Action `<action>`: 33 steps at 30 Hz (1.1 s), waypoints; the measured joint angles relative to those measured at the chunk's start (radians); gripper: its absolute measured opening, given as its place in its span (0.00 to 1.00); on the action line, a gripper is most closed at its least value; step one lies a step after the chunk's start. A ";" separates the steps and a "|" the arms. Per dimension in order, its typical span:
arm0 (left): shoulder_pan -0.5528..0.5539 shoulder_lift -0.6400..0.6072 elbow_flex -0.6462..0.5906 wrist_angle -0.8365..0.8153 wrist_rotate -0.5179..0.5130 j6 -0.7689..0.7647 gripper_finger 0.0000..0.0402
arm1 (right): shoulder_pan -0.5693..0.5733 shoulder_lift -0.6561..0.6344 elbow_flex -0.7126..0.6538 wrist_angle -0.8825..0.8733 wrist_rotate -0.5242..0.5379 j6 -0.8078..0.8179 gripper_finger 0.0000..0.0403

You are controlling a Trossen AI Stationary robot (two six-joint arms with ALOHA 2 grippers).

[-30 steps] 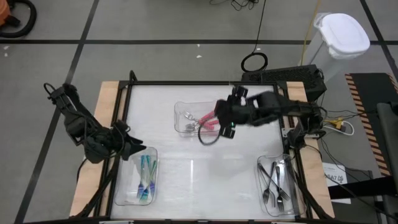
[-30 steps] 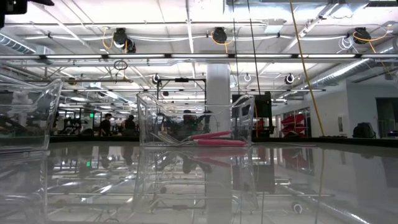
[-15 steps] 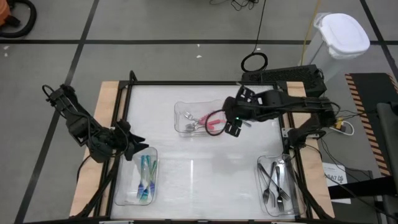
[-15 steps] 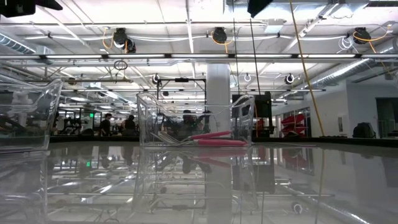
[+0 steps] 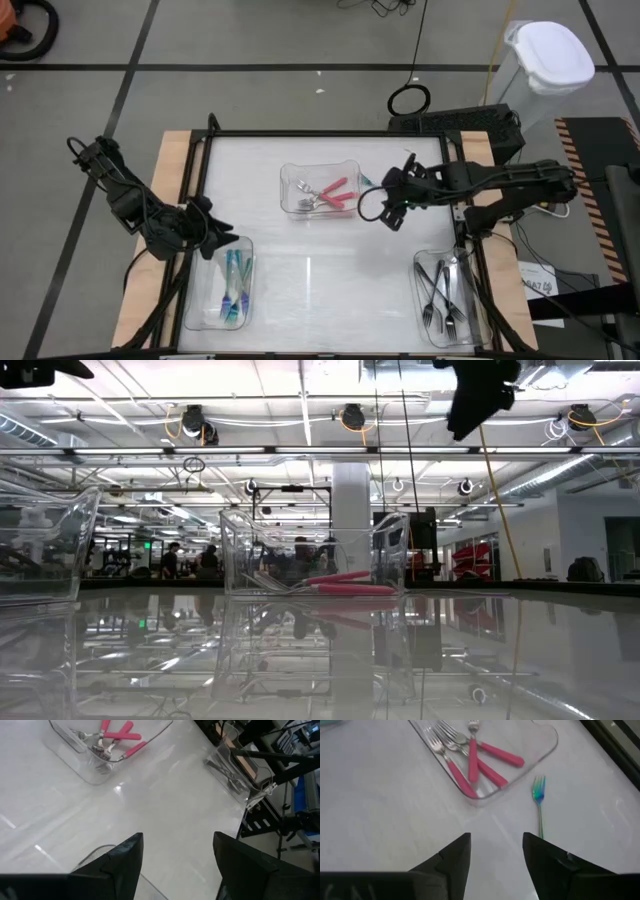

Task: Sort silverware by color (type)
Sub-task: Put the blue fork into the left transparent bin

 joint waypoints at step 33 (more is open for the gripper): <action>0.000 0.083 0.000 0.184 0.009 -0.057 0.59 | -0.062 -0.175 -0.510 0.436 -0.057 -0.214 0.43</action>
